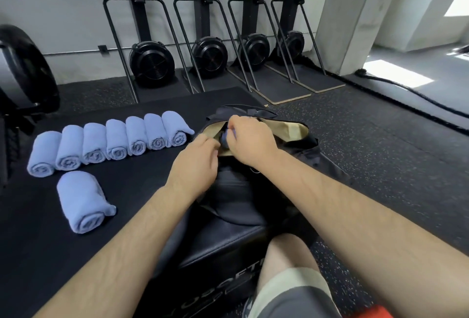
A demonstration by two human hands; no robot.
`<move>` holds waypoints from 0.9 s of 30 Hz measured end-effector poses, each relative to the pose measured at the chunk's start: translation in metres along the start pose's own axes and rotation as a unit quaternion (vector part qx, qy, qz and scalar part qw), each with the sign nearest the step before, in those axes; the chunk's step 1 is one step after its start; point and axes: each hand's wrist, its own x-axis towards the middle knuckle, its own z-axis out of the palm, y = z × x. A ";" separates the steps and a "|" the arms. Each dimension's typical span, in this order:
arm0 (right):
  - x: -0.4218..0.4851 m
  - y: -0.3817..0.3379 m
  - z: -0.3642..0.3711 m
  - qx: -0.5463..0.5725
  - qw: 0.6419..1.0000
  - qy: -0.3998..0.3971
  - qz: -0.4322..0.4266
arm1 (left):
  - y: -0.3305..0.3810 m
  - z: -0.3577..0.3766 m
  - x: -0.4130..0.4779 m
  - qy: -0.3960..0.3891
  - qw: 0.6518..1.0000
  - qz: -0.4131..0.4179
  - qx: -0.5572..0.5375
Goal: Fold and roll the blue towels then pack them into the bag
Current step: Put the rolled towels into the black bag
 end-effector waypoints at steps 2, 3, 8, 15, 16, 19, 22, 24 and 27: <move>-0.011 -0.026 -0.006 0.016 0.999 0.020 -0.038 | -0.004 -0.012 -0.007 0.021 0.999 -0.019 -0.036; -0.014 -0.040 -0.008 0.025 0.998 0.021 -0.054 | -0.008 -0.019 -0.012 0.030 0.998 -0.027 -0.043; -0.017 -0.111 0.006 0.094 0.991 -0.006 -0.096 | -0.052 -0.053 -0.047 0.072 0.993 -0.089 -0.035; -0.024 -0.220 0.062 0.182 0.967 -0.105 -0.145 | -0.135 -0.095 -0.131 0.084 0.973 -0.215 0.024; -0.026 -0.230 0.072 0.186 0.961 -0.137 -0.150 | -0.144 -0.095 -0.141 0.065 0.967 -0.243 0.028; -0.037 -0.270 0.103 0.173 0.947 -0.224 -0.152 | -0.173 -0.098 -0.182 0.008 0.944 -0.328 -0.035; -0.044 -0.298 0.122 0.150 0.950 -0.257 -0.098 | -0.184 -0.099 -0.211 -0.047 0.935 -0.344 -0.068; -0.043 -0.306 0.129 0.152 0.953 -0.253 -0.065 | -0.188 -0.100 -0.220 -0.035 0.934 -0.348 -0.078; -0.037 -0.304 0.130 0.169 0.954 -0.243 -0.044 | -0.193 -0.101 -0.220 -0.004 0.947 -0.319 -0.039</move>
